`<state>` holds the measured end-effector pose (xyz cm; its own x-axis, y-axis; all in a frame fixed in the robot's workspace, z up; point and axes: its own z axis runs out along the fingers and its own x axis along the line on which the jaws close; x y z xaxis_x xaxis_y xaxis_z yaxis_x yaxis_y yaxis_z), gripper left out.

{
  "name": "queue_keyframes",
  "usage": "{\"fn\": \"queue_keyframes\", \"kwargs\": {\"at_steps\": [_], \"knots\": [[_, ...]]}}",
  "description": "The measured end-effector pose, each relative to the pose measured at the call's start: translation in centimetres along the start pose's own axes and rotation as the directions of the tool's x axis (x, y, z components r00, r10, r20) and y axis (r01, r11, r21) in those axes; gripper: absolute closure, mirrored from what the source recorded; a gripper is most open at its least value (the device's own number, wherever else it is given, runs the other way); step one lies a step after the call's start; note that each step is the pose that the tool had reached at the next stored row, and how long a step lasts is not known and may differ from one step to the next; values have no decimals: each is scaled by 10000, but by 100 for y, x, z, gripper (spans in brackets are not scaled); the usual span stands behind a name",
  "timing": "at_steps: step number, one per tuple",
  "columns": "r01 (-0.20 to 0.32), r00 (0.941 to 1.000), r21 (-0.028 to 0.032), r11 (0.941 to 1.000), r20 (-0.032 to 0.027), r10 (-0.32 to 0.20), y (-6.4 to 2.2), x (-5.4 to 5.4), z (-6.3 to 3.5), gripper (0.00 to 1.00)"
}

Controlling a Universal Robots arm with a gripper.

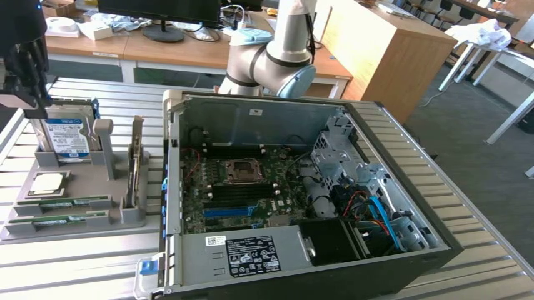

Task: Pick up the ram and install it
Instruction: 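Pick up the ram and move it above insertion slot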

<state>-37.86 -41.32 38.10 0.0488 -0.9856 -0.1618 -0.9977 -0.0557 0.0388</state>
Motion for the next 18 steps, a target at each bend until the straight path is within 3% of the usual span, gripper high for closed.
{"fn": "queue_keyframes", "kwargs": {"at_steps": [18], "knots": [[38,9966,42,10000,828,-41,0,0,0,69]]}}
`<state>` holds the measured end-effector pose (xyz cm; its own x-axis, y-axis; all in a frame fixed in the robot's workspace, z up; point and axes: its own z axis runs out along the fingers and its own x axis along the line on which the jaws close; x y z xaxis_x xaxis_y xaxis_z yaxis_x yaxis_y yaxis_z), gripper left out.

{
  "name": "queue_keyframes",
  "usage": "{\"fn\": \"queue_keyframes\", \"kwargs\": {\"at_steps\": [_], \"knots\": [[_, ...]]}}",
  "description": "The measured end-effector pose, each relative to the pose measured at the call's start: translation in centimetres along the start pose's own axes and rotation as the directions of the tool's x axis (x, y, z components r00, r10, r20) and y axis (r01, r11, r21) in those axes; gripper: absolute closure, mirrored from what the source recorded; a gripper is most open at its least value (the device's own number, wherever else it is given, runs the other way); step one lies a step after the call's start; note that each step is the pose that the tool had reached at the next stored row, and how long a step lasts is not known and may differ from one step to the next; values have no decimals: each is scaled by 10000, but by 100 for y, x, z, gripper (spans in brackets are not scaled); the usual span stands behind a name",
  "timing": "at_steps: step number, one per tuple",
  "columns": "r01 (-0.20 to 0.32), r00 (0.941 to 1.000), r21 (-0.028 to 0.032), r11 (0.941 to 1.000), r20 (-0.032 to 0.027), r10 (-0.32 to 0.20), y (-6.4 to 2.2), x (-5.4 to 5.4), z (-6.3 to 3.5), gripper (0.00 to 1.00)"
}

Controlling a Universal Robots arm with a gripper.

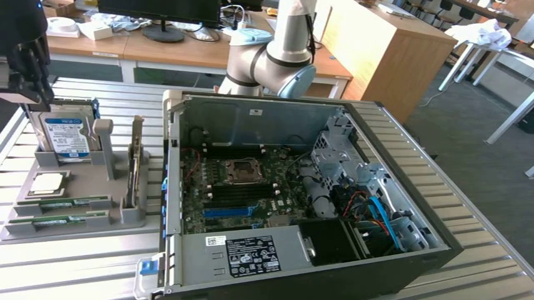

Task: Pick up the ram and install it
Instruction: 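Pick up the ram and move it above insertion slot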

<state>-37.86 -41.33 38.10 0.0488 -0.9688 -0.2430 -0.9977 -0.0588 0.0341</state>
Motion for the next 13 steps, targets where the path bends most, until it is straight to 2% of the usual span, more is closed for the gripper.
{"fn": "queue_keyframes", "kwargs": {"at_steps": [11,12,13], "knots": [[24,9987,26,10000,504,-25,0,0,0,69],[25,9986,27,10000,533,-26,0,0,0,69],[24,9986,27,10000,528,-26,0,0,0,69]]}}
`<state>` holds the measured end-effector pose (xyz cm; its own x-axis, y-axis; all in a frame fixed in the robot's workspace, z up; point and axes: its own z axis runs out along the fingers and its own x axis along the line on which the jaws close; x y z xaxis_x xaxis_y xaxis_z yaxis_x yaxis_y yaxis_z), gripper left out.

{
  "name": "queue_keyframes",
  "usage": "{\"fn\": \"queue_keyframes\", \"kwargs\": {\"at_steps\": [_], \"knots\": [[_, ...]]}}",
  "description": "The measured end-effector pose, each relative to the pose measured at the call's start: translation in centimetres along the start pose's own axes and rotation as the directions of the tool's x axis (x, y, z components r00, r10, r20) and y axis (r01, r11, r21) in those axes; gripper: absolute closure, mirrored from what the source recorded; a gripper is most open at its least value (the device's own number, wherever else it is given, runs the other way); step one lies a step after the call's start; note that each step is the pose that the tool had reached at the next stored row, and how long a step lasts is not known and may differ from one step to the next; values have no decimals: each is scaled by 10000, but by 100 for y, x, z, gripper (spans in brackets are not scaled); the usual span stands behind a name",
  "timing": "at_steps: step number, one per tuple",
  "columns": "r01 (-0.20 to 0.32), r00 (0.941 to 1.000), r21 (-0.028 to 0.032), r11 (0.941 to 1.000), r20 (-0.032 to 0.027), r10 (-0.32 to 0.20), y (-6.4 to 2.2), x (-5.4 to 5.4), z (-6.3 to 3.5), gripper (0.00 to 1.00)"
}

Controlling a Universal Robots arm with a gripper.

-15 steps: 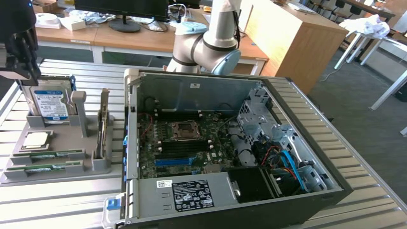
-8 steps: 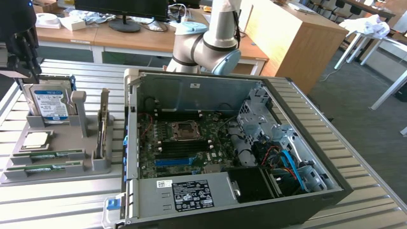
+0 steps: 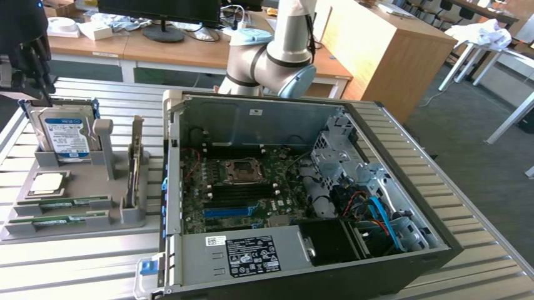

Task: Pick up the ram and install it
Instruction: 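Pick up the ram and move it above insertion slot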

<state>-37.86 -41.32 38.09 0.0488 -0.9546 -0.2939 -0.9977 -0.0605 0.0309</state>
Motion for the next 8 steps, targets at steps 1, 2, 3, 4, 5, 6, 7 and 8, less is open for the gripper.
{"fn": "queue_keyframes", "kwargs": {"at_steps": [1,2,3,4,5,6,7,8], "knots": [[-4,10000,-7,10000,-36,4,0,-1,-1,69],[-10,9999,-18,10000,-103,10,0,0,-1,69],[-14,9999,-25,10000,-165,14,0,0,0,69],[-17,9998,-31,10000,-216,16,0,0,-1,69],[-17,9997,-32,10000,-227,16,0,1,-1,69],[-16,9997,-33,10000,-228,16,0,1,-1,69],[-16,9997,-32,10000,-228,15,0,1,-1,69],[-16,9997,-32,10000,-228,16,0,1,-1,69]]}}
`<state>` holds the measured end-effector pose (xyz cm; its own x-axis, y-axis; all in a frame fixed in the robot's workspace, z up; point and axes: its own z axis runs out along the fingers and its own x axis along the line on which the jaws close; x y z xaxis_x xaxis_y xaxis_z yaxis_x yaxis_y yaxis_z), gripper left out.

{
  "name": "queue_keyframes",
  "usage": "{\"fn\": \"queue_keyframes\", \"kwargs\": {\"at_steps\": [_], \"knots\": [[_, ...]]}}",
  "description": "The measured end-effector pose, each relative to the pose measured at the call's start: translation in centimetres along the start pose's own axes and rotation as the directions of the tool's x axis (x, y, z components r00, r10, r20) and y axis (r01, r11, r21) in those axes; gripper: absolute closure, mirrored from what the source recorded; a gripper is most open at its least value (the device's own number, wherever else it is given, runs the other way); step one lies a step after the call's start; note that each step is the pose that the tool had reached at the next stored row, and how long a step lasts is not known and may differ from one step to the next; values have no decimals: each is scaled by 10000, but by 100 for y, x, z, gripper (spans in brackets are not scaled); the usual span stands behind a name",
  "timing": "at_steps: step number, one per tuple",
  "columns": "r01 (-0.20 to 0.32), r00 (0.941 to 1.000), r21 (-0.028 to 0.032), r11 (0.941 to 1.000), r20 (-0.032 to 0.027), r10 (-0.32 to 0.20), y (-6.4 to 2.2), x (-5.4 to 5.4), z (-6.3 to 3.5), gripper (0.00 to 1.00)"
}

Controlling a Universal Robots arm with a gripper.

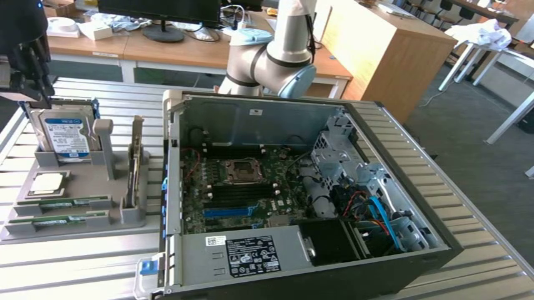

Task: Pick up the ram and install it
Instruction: 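Pick up the ram and move it above insertion slot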

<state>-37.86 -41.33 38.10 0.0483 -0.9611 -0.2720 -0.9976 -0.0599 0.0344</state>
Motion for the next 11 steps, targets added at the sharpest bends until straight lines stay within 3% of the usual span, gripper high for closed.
{"fn": "queue_keyframes", "kwargs": {"at_steps": [8,9,11], "knots": [[-2,10000,0,10000,0,2,0,-1,0,69],[-3,10000,-2,10000,-21,3,0,-1,1,69],[-22,9998,-41,10000,-173,21,1,-2,0,69]]}}
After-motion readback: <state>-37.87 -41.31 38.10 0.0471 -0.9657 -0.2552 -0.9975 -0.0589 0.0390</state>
